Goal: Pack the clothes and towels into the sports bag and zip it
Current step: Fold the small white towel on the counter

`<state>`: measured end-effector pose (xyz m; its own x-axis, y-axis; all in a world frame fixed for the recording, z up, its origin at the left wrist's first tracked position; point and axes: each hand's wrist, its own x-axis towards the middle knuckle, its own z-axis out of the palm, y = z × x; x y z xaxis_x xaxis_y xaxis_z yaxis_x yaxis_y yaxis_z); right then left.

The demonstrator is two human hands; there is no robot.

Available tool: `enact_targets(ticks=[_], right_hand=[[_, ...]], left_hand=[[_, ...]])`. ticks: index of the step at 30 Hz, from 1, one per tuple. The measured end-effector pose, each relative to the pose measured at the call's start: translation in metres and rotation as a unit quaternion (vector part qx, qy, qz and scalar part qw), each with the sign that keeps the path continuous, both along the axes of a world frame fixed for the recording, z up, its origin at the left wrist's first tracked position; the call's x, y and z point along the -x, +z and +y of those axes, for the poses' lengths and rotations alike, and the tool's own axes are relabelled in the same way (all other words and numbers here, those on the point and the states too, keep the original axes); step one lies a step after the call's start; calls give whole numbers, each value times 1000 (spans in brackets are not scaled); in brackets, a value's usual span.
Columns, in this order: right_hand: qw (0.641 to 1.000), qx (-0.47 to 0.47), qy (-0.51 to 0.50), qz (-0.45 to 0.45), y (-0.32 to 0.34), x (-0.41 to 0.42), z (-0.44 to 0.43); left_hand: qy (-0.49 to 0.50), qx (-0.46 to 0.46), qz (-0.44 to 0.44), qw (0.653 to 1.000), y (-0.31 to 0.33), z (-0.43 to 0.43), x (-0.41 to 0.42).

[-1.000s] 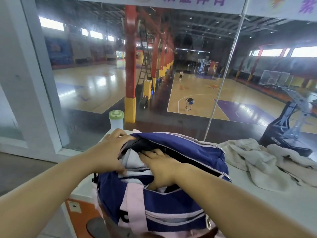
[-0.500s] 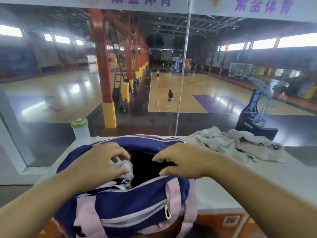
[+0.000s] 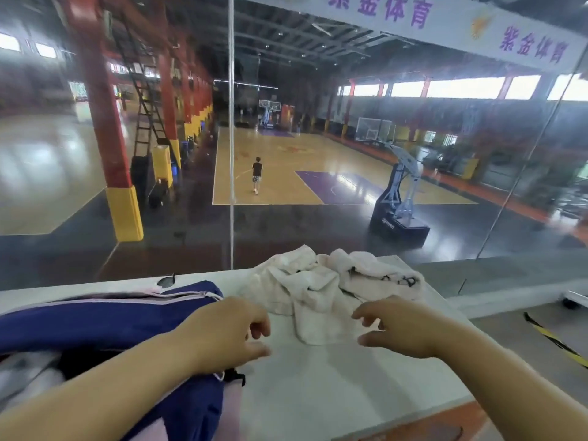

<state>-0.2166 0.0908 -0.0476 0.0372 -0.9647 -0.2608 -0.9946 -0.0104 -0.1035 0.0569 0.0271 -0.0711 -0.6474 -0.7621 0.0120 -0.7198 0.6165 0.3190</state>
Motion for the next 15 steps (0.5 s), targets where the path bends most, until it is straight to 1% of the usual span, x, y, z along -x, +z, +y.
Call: enact_targets(ticks=[2,3,5,6,9,13,15], right_hand=[[999,1,-35,5,-3,20,-14],[999,8,-46,22,-5,28,-23],[995,43,-54,73,-12,38,-43],[994,62,-57,76,-15,40,-52],[994,82,-67,20,-33,43,-83],[992,121,-22,-20,-63,42,-125],[993,115,3,-38,-72,39,-140]], left_hand=[[-1,0,-6,1000,-8,-21,25],[3,-1,-10,1000,-13,-33,37],[29,-12,-1,999,-25,-59,58],[47,-20,9,999,-30,-73,68],[97,-35,36,994,-45,-110,94],[125,-41,57,990,-61,-145,118],[120,-49,41,991,-68,-151,125]])
